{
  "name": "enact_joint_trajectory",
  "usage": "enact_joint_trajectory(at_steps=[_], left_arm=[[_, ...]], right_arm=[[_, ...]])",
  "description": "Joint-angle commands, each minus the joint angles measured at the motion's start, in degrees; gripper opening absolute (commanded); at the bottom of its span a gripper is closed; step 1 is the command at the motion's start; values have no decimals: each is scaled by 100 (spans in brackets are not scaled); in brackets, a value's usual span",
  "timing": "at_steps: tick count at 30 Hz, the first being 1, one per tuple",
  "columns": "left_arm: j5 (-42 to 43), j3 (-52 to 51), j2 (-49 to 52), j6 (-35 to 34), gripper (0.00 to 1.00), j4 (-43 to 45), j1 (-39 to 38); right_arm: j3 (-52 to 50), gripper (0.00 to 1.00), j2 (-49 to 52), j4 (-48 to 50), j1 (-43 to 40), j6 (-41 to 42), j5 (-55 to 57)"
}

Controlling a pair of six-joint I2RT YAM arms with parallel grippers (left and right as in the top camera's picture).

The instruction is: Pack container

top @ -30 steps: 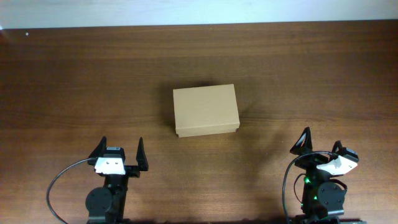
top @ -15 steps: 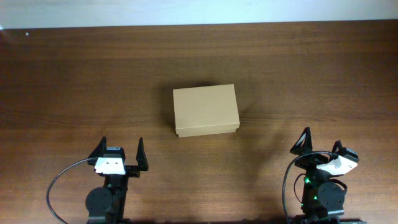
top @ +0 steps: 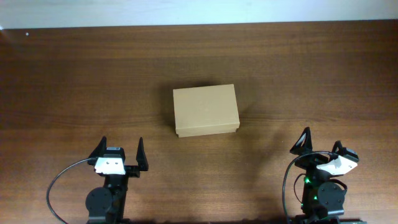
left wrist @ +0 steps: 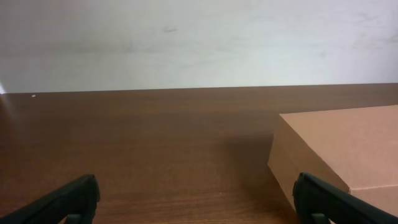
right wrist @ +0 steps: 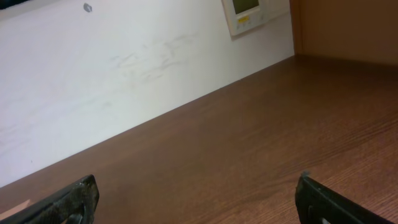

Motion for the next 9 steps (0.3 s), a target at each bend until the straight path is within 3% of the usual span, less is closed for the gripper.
enact_joint_trajectory(at_steps=[1, 9], left_arm=[[85, -44, -46, -17, 100, -4, 35], [85, -44, -46, -17, 99, -4, 35]], right_arm=[[-26, 99, -39, -44, -42, 9, -33], [-26, 99, -39, -44, -42, 7, -33]])
